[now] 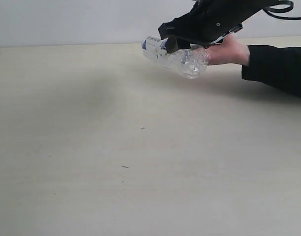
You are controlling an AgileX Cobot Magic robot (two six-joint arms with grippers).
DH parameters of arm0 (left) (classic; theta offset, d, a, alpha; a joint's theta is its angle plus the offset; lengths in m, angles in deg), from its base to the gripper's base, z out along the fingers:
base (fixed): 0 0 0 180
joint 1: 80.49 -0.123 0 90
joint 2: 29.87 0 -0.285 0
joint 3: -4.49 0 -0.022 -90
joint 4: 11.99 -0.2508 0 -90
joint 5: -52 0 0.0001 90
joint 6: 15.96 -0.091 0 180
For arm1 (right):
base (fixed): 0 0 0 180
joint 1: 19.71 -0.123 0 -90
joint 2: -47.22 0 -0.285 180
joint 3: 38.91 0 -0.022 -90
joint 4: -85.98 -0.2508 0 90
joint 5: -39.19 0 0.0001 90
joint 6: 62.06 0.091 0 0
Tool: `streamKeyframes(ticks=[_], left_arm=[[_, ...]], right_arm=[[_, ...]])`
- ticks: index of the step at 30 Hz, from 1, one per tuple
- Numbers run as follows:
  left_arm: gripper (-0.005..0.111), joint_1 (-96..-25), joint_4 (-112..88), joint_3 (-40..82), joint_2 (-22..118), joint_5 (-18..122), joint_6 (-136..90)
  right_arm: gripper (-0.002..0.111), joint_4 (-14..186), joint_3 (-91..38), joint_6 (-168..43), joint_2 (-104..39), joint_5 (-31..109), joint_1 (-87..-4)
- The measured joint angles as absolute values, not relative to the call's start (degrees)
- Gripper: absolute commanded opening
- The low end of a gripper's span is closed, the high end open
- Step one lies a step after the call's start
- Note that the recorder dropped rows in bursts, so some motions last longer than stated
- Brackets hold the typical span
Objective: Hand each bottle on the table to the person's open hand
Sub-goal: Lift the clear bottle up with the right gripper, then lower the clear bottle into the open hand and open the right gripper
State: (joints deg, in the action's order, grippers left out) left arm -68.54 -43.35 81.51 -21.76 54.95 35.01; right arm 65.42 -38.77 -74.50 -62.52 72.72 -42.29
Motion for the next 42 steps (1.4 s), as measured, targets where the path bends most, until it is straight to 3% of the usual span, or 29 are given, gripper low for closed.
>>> streamKeyframes(ticks=[8,19,30,42], left_arm=[[0.0,-68.5,-43.4,81.5,-21.8,55.0,35.0],[0.0,-68.5,-43.4,81.5,-21.8,55.0,35.0],[0.0,-68.5,-43.4,81.5,-21.8,55.0,35.0],[0.0,-68.5,-43.4,81.5,-21.8,55.0,35.0]], right_arm=[[0.0,66.4,-38.8,-74.4,-56.6,70.9,-41.3],[0.0,67.5,-38.6,-71.7,-55.5,71.1,-32.6],[0.0,67.7,-31.0,-68.3,-60.3,60.1,-32.3],[0.0,66.3,-30.0,-68.3,-62.9,57.3,-34.8]])
